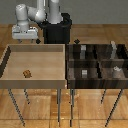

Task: Place the loaf of bread into the appropriate compartment.

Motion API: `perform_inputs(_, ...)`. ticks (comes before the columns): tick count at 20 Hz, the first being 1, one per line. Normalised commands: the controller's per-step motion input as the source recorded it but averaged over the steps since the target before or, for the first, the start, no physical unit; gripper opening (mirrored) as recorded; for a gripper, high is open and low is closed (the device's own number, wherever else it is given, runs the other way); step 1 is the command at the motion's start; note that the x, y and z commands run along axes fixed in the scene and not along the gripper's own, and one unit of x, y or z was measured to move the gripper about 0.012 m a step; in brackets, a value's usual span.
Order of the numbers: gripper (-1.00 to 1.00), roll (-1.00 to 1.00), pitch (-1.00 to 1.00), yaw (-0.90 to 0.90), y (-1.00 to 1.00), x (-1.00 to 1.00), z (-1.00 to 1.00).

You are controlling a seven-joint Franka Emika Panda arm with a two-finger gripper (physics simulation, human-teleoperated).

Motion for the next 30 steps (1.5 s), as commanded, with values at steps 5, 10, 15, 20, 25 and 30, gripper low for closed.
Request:
perform_inputs(5,1.00,0.00,0.00,0.00,0.00,1.00,0.00)
perform_inputs(10,1.00,0.00,0.00,0.00,0.00,1.00,0.00)
perform_inputs(15,1.00,0.00,0.00,0.00,0.00,1.00,0.00)
perform_inputs(20,1.00,0.00,0.00,0.00,0.00,0.60,-0.40)
perform_inputs(25,1.00,0.00,0.00,0.00,0.05,0.00,-0.40)
perform_inputs(30,1.00,0.00,0.00,0.00,0.20,-0.20,0.00)
